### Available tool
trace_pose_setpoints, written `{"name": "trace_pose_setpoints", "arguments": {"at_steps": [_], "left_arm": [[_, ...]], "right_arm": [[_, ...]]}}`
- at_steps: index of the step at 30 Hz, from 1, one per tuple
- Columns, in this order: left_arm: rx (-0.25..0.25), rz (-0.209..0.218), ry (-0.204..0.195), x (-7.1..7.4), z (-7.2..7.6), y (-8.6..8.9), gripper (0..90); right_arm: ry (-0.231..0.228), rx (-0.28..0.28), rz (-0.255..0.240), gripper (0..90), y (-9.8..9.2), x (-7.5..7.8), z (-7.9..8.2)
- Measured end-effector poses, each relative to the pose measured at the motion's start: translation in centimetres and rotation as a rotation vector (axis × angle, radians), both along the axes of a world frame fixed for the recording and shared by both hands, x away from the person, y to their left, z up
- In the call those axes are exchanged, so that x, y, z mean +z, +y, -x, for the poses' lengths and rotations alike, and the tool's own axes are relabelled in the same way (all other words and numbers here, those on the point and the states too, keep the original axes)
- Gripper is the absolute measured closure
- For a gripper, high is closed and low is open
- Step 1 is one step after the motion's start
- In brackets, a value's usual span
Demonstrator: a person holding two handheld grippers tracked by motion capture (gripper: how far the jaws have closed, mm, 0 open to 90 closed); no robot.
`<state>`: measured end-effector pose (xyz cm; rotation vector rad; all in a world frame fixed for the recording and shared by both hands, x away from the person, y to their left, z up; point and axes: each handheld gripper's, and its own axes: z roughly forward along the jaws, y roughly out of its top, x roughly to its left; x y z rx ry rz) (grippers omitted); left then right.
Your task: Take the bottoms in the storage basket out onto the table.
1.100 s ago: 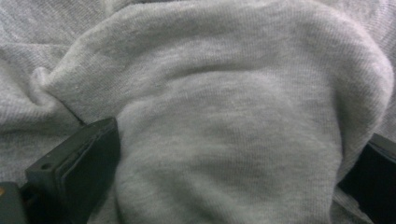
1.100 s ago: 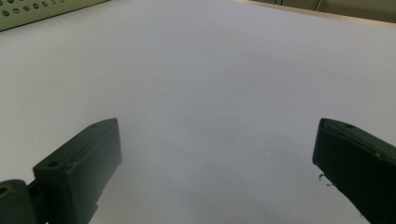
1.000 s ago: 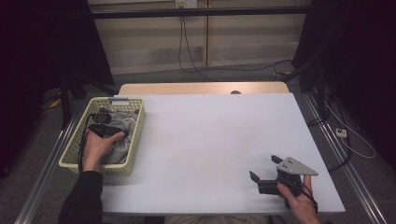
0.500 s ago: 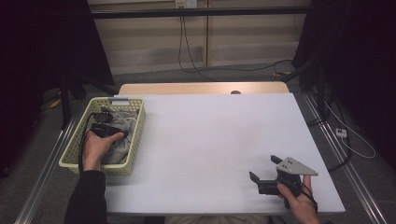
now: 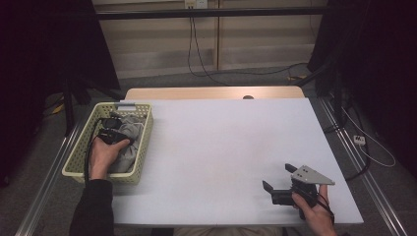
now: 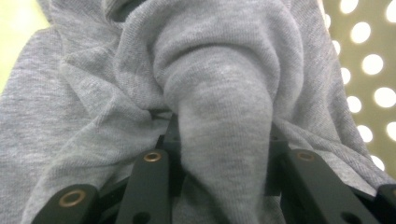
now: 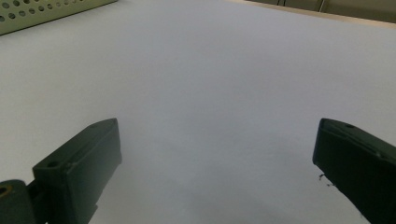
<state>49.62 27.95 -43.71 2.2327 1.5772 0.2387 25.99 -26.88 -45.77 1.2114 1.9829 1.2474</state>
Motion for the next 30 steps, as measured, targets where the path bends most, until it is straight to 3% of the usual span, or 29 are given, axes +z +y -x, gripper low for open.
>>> {"name": "trace_pose_setpoints", "arguments": {"at_steps": [4,8,9,13,15,18,23,30], "left_arm": [[0.01,0.014,-0.002,0.3,0.1,0.2,65.9],[0.028,0.014,-0.055,0.9,0.3,0.5,65.9],[0.054,0.002,-0.091,1.1,0.4,0.4,65.9],[0.057,0.002,-0.116,1.5,0.6,0.5,65.9],[0.069,0.033,-0.162,2.0,0.8,0.7,65.9],[0.068,0.048,-0.194,2.3,0.9,1.0,65.8],[0.02,0.056,-0.276,3.1,1.4,1.0,65.7],[0.02,0.06,-0.351,3.8,1.8,1.1,65.7]], "right_arm": [[0.0,0.0,-0.001,1.3,0.0,0.0,0.0],[0.001,0.0,-0.002,1.3,0.0,0.0,-0.1],[0.001,0.001,-0.001,1.3,0.0,0.0,-0.1],[0.001,0.0,-0.002,1.3,0.0,0.0,0.0],[0.0,0.001,-0.001,1.3,0.0,0.0,0.0],[-0.001,0.0,-0.001,1.3,0.0,0.0,0.0],[0.001,-0.001,-0.001,1.3,0.0,0.0,0.0],[0.0,0.0,-0.001,1.3,0.0,0.0,0.0]]}}
